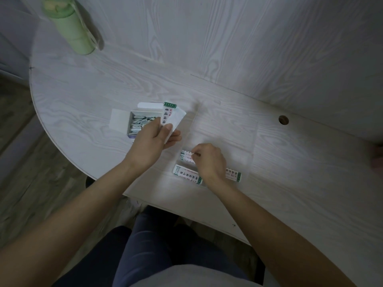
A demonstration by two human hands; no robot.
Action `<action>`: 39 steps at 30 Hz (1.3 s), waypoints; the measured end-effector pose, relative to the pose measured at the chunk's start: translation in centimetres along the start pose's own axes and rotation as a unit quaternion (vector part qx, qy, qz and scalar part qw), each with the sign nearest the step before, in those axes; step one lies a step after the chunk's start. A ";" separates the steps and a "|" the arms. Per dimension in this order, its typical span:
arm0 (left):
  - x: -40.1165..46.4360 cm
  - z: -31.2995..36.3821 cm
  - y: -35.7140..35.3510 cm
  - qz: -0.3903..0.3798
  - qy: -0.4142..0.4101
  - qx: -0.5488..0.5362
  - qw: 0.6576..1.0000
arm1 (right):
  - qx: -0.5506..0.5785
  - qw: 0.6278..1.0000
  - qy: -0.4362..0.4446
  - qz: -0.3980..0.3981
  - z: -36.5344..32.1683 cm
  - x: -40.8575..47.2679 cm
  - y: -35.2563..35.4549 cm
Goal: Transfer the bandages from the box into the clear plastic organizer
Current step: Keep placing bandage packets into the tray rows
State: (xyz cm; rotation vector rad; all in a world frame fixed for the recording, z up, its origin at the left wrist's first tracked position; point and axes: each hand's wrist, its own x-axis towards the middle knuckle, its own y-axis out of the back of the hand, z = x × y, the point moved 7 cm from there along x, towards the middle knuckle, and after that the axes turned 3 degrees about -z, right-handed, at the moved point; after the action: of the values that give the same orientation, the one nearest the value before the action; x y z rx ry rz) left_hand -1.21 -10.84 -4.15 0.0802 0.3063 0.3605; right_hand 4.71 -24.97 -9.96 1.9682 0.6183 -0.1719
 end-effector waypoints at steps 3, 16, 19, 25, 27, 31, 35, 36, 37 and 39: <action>0.0 0.0 0.1 -0.003 0.002 0.002 1.000 | -0.105 0.994 0.040 -0.011 -0.5 0.1 -0.5; 0.6 0.4 -0.6 -0.019 0.009 -0.002 1.000 | -0.278 0.946 0.142 -0.092 -3.4 -0.9 -0.6; 0.7 0.6 -0.6 -0.020 0.010 -0.006 1.000 | -0.279 0.942 0.149 -0.109 -3.6 -0.9 -0.6; 0.3 1.3 -0.8 -0.038 0.015 -0.029 0.999 | -0.108 0.982 0.152 -0.030 -3.4 -0.9 1.8; 0.3 1.4 -0.8 -0.045 0.022 -0.044 0.998 | 0.133 0.984 0.112 -0.036 -3.4 -0.6 3.9; 0.4 1.1 -1.4 -0.076 0.044 -0.066 0.994 | 0.405 0.906 0.063 -0.108 -4.1 0.3 6.4; 0.6 0.9 -2.2 -0.111 0.057 -0.059 0.990 | 0.412 0.906 0.068 -0.062 -3.5 1.0 7.0; 0.7 0.8 -2.2 -0.111 0.060 -0.053 0.991 | 0.418 0.905 0.053 -0.058 -3.1 1.1 6.9; 0.9 0.7 -2.1 -0.109 0.060 -0.045 0.991 | 0.417 0.906 0.035 -0.057 -2.7 1.2 6.8; 1.1 0.8 -2.0 -0.107 0.046 -0.012 0.993 | 0.426 0.902 0.014 -0.066 -2.2 1.3 6.5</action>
State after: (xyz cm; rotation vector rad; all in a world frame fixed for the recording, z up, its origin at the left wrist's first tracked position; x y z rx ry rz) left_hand 0.65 -12.37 -3.96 0.0064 0.3987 0.1556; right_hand 8.66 -24.91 -4.25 2.7704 0.7740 -0.5778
